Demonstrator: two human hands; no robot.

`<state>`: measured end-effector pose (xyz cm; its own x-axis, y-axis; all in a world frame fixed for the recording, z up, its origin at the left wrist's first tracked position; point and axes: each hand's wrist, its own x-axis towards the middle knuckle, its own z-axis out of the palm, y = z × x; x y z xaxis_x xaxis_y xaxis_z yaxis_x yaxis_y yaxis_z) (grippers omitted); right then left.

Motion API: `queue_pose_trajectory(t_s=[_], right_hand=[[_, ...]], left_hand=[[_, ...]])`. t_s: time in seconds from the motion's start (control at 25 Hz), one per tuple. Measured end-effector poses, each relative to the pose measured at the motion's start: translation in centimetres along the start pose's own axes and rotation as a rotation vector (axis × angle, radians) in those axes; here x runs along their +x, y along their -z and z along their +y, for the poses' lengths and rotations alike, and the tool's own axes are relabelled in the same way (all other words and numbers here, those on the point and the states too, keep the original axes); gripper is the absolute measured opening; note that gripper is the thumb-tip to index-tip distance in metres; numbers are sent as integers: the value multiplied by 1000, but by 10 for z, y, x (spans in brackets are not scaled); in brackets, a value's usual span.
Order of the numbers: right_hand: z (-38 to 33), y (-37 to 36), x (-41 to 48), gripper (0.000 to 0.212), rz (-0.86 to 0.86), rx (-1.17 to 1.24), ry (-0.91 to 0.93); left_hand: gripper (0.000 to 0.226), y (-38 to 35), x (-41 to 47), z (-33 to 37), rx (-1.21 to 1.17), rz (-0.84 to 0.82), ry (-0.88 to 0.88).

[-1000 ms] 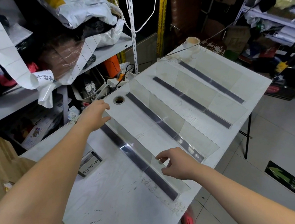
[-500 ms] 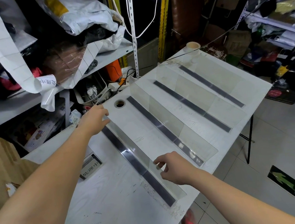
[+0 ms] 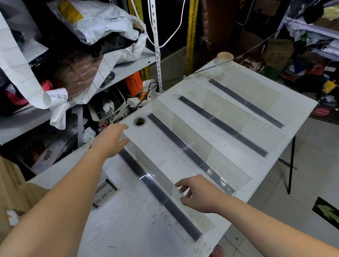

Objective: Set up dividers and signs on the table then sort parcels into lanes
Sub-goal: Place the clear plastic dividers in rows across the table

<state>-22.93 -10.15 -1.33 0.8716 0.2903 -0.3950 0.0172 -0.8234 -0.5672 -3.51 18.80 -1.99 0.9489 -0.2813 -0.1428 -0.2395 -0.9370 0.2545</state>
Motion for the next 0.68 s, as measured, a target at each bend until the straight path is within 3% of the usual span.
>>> queue_pose_trajectory(t_s=[0.28,0.44,0.68], right_hand=[[7,17,8,48,-39,24,62],[12,22,8,49,-97,15,118],[5,37,20,49,-75,-139,310]], left_hand=[[51,12,-26,8,45,12,127],[21,18,-53,15,46,32,215],[42,18,-113,36,51,71,463]])
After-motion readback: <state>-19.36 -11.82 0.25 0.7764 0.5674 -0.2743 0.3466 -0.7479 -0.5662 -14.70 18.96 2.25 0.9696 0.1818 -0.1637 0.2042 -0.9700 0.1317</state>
